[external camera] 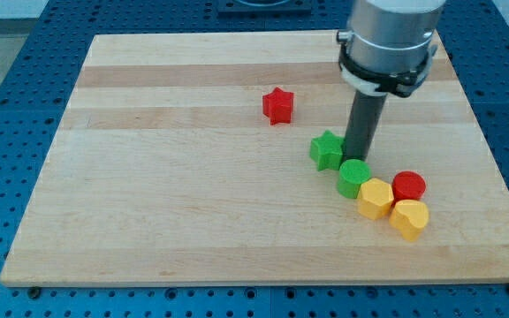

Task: Slide the red circle to the right of the red star

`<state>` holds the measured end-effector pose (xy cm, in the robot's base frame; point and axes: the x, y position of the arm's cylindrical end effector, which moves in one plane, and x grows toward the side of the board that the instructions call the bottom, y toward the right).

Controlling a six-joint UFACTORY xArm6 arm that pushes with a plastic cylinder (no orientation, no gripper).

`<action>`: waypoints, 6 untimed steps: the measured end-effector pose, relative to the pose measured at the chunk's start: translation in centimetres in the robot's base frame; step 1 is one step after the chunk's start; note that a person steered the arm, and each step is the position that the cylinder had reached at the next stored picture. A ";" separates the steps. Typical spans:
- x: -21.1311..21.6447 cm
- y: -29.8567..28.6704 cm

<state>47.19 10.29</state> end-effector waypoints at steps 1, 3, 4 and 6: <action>0.0 -3.4; -0.3 -0.5; -0.6 3.1; 3.2 10.7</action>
<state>50.38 21.03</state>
